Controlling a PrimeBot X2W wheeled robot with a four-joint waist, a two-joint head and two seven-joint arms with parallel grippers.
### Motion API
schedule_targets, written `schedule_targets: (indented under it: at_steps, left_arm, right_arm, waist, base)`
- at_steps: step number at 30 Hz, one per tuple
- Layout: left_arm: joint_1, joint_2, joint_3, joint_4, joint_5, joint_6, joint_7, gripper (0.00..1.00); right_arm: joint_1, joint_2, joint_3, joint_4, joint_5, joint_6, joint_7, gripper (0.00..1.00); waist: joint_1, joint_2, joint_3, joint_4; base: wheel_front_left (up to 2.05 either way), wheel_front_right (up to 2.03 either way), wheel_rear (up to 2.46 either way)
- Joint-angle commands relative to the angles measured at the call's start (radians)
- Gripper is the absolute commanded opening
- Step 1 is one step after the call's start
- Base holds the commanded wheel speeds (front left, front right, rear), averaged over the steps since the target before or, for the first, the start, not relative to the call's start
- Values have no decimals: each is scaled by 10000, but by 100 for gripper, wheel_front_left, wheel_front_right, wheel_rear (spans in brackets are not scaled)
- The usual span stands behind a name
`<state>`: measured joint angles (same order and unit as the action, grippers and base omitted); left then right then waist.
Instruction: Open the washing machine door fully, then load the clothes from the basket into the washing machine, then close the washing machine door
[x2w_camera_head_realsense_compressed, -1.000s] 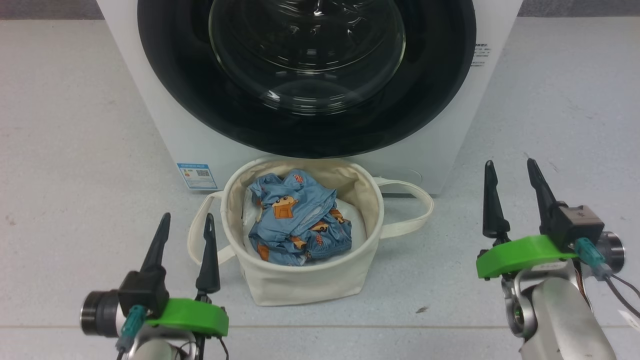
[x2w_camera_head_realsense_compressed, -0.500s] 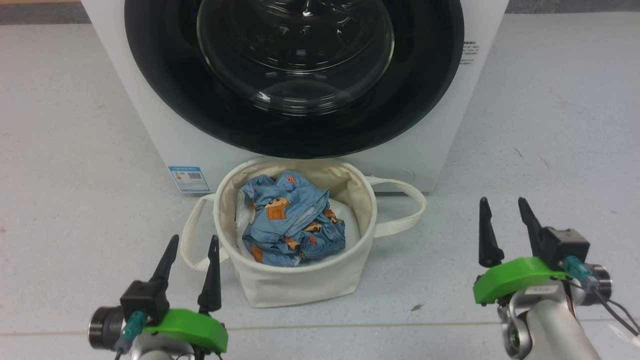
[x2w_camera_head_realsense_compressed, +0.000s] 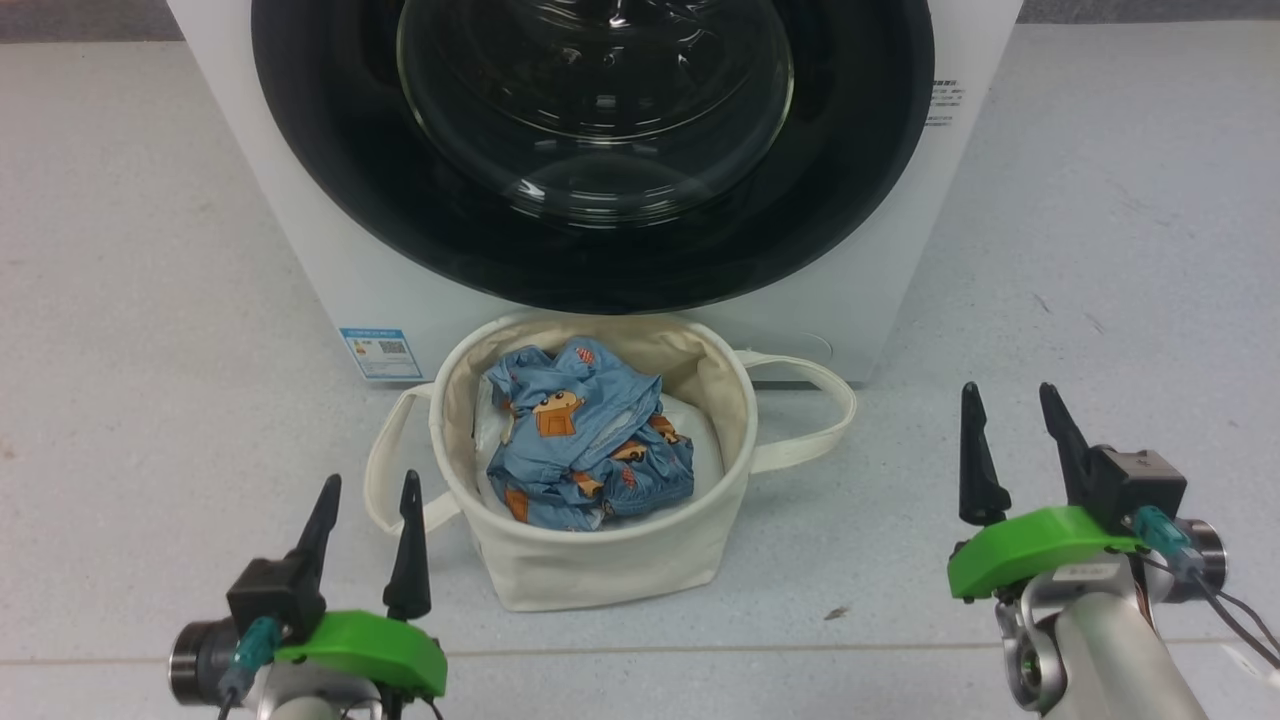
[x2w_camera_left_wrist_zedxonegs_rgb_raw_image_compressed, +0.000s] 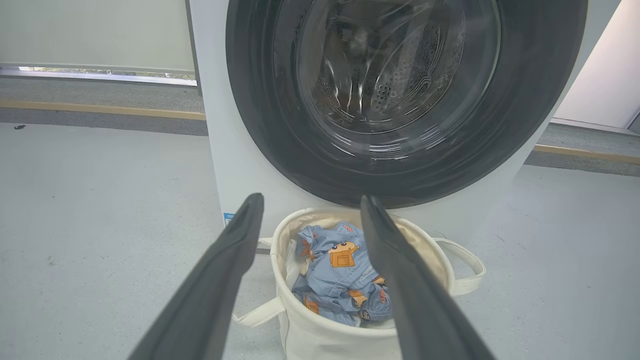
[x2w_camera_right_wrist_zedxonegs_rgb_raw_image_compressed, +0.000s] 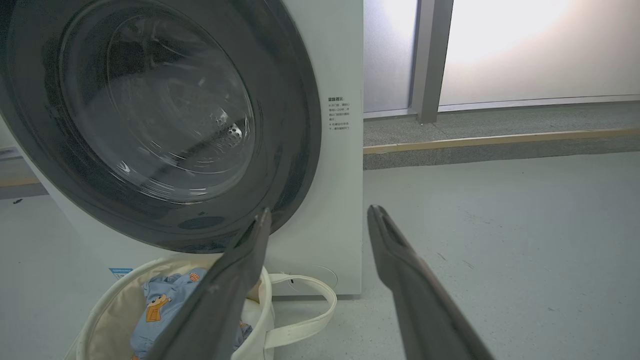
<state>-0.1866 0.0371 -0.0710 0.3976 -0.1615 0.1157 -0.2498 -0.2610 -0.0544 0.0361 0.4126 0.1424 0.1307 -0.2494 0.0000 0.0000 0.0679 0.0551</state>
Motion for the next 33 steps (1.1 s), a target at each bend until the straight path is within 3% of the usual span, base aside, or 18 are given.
schedule_targets:
  at_steps: [1,15,28,33]
  left_arm:
    - [-413,131,348,-222,-26,79,-120,100]
    - [-465,131,452,265,-669,24,-120,100]
    - [-568,131,331,1114,-677,-51,-120,100]
    - [-690,131,141,1301,-145,60,-120,100]
  right_arm:
    - [-329,41,249,-323,-9,0,-124,100]
    - [-310,41,226,-349,-19,0,-124,100]
    - [-276,41,293,-313,60,0,-124,100]
    - [-260,41,369,-341,108,0,-124,100]
  waist:
    - [0,0,-2,11]
    - [0,0,-99,60]
    - [0,0,-158,63]
    - [0,0,-132,97]
  base:
    - [0,0,0]
    - [0,0,0]
    - [0,0,0]
    - [-4,16,-12]
